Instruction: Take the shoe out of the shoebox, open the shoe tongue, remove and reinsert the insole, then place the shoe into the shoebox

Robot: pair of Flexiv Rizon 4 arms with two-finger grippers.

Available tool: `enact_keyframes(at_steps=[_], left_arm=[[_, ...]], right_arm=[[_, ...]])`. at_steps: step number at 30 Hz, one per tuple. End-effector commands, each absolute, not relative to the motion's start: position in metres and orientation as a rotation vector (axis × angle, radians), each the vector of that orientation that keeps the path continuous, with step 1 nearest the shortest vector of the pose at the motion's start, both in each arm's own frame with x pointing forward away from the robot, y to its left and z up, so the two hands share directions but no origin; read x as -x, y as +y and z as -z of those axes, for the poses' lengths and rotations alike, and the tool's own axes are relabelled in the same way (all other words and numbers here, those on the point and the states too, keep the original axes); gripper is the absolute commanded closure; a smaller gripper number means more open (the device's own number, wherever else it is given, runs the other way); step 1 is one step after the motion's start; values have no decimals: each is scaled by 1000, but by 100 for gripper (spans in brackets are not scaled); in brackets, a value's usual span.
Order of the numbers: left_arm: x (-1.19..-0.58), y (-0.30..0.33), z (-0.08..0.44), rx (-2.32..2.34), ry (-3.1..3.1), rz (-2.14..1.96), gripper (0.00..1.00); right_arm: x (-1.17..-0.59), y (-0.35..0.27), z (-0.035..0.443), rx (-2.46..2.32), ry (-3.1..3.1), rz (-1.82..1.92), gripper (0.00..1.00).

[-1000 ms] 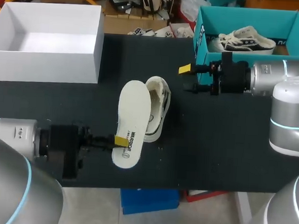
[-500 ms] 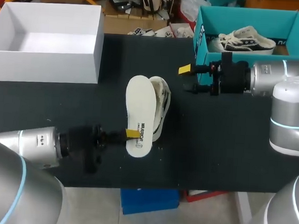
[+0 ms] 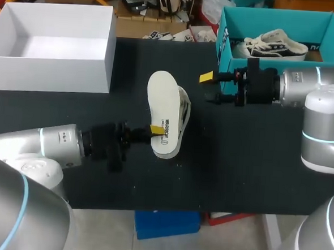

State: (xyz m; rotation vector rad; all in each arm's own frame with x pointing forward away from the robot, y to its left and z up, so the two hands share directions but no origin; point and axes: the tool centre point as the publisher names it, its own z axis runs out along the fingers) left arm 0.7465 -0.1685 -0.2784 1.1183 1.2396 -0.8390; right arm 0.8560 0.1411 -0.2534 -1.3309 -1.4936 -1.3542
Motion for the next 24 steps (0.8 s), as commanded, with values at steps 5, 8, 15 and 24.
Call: enact_keyframes(at_steps=[5, 8, 15, 24], left_arm=[[-772, -188, 291, -1125, 1267, 844, 100], [-775, -189, 291, -1121, 1266, 853, 100], [-775, -189, 290, -1137, 1266, 880, 100], [-775, -189, 290, -1137, 1266, 880, 100]], right_arm=[[-856, 142, 254, 1333, -1492, 1357, 0], [-856, 142, 254, 1333, -1492, 1357, 0], [-856, 142, 254, 1333, -1492, 1357, 0], [-855, 143, 255, 1311, -1501, 1349, 0]])
